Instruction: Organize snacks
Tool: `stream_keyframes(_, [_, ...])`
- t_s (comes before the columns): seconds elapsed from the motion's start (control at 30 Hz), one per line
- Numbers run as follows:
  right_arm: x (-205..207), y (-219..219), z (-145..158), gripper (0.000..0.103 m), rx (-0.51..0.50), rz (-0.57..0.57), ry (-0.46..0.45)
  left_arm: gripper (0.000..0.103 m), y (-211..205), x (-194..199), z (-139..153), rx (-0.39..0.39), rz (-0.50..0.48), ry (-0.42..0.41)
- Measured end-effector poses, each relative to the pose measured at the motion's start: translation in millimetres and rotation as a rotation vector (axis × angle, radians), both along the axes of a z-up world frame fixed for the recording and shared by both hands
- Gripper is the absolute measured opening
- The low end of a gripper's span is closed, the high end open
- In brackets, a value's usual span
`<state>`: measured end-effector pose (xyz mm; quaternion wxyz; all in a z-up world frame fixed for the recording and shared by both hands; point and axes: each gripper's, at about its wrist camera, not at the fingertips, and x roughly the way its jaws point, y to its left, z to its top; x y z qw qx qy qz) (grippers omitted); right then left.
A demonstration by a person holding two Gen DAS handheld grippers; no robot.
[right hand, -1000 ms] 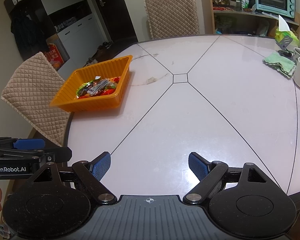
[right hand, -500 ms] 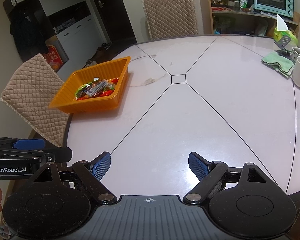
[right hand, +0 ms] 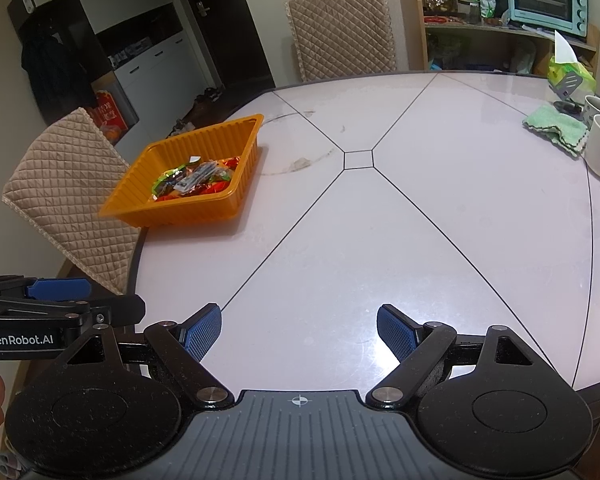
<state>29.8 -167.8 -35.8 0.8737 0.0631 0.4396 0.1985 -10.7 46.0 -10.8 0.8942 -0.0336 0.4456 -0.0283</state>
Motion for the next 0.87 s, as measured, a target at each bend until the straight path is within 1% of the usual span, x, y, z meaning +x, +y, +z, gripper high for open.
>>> stream_keyframes(0.87, [-3.0,-3.2,-1.3,0.085,0.018,-0.001,-0.003,0.079,-5.2,-3.1,1.7,0.017,0.014,-0.004])
